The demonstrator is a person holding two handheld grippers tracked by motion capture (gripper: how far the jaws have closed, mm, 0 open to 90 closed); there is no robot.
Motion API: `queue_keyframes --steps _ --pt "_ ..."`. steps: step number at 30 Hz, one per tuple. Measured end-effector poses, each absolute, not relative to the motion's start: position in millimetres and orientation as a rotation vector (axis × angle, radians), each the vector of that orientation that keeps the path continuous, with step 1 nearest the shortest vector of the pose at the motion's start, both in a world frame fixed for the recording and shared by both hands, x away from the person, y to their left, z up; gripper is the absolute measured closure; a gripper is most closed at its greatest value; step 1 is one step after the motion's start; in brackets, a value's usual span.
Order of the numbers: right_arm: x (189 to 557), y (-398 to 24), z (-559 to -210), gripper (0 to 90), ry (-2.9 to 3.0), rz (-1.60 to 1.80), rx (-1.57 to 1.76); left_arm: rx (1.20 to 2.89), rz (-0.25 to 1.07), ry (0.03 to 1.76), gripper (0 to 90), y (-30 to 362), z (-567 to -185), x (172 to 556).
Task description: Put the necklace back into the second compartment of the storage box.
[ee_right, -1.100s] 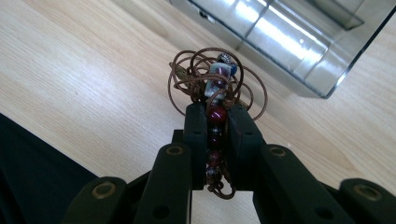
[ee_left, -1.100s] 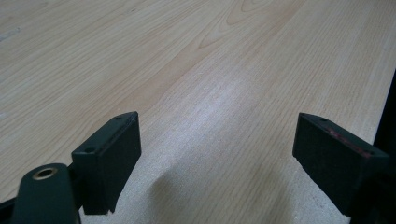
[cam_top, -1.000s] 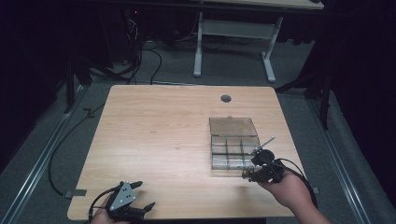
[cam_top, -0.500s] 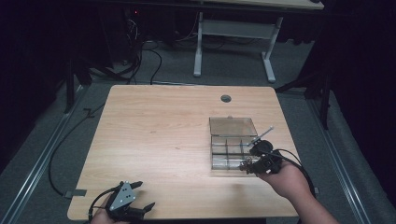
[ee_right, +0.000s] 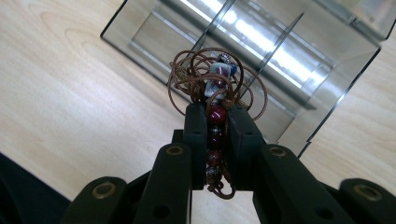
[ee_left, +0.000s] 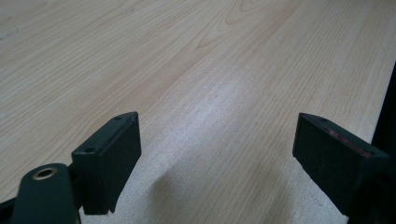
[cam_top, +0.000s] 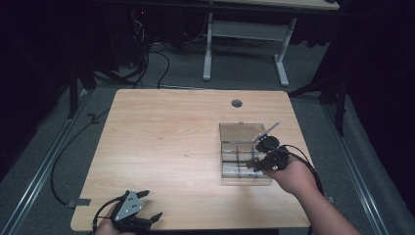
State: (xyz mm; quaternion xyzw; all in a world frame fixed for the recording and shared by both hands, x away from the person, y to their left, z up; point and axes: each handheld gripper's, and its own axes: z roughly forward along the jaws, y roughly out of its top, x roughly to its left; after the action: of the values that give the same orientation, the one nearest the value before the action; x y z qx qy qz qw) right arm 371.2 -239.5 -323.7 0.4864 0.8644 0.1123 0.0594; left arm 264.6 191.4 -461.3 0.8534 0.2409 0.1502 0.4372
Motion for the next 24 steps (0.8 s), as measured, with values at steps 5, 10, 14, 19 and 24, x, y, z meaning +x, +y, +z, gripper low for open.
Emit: queue_keyframes --steps 5,10,14,19,24 --pt "385 -238 -326 80.3 2.614 0.33 1.479 2.124 0.368 0.599 15.8 192 -461 265" --pt "401 -236 -333 80.3 2.611 0.319 1.486 2.123 0.366 0.597 15.8 192 -461 265" --pt "415 -235 -336 80.3 2.608 0.321 1.491 2.133 0.367 0.588 15.8 192 -461 264" --pt "430 -233 -342 80.3 2.612 0.309 1.488 2.13 0.365 0.588 15.8 192 -461 265" --pt "439 -232 -351 80.3 2.619 0.279 1.504 2.137 0.364 0.585 15.8 192 -461 265"
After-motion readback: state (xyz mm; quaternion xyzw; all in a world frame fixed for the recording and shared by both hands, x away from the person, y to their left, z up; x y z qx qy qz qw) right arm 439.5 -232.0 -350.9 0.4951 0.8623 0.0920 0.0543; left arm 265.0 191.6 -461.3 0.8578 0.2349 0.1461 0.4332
